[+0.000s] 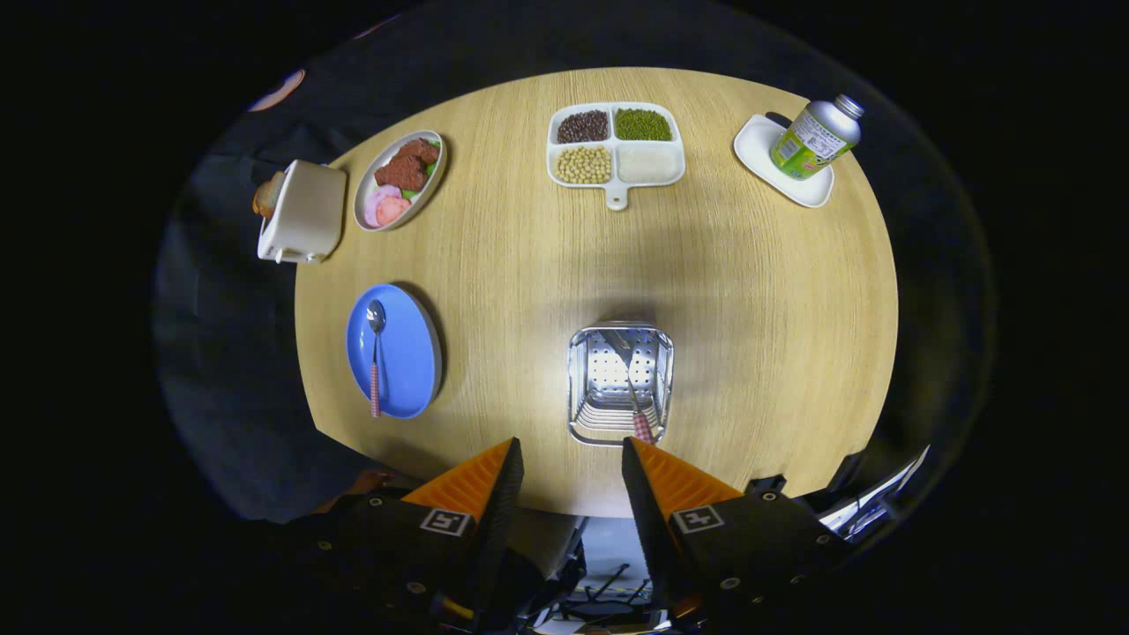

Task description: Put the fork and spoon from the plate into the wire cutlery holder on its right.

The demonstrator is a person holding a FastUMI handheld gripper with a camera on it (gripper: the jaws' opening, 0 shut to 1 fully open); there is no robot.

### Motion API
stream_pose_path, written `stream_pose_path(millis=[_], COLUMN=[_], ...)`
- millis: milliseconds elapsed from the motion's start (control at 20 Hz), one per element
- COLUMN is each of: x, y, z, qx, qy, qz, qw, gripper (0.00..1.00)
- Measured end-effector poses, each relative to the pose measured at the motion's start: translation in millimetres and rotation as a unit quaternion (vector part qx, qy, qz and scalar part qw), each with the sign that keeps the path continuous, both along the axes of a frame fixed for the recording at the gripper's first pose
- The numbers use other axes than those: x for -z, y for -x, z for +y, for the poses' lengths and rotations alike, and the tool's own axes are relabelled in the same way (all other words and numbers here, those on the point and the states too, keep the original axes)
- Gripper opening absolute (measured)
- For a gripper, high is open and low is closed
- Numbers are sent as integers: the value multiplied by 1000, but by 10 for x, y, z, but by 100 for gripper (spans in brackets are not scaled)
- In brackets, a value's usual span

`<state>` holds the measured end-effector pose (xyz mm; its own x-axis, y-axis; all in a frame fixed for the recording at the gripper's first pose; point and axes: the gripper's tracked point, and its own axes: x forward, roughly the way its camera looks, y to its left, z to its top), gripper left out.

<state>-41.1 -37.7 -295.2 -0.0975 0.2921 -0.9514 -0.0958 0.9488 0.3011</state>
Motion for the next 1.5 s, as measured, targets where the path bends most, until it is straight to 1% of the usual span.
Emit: stream_pose_path(millis=[100, 150, 300, 400, 600, 750, 900, 1050, 1300, 1500], x=[-46, -81, -205, -198, -146, -70, 46, 206, 461, 764], y=[-42, -49, 11, 42, 141, 232, 374, 490, 627, 681], z=[38, 113, 445, 627, 1140, 1632, 2152, 2563, 3031, 3202], qx=[1, -1, -1, -8, -8, -17, -30, -40, -62, -70], qy=[16, 16, 11, 26, 31, 19, -2, -8, -1, 20], qz=[-45, -63, -101, -128, -162, -163, -147, -131, -109, -88], qw=[999, 998, 995, 991, 986, 986, 989, 991, 992, 994], gripper=[80, 83, 84, 86, 95, 99, 99, 99, 99, 98])
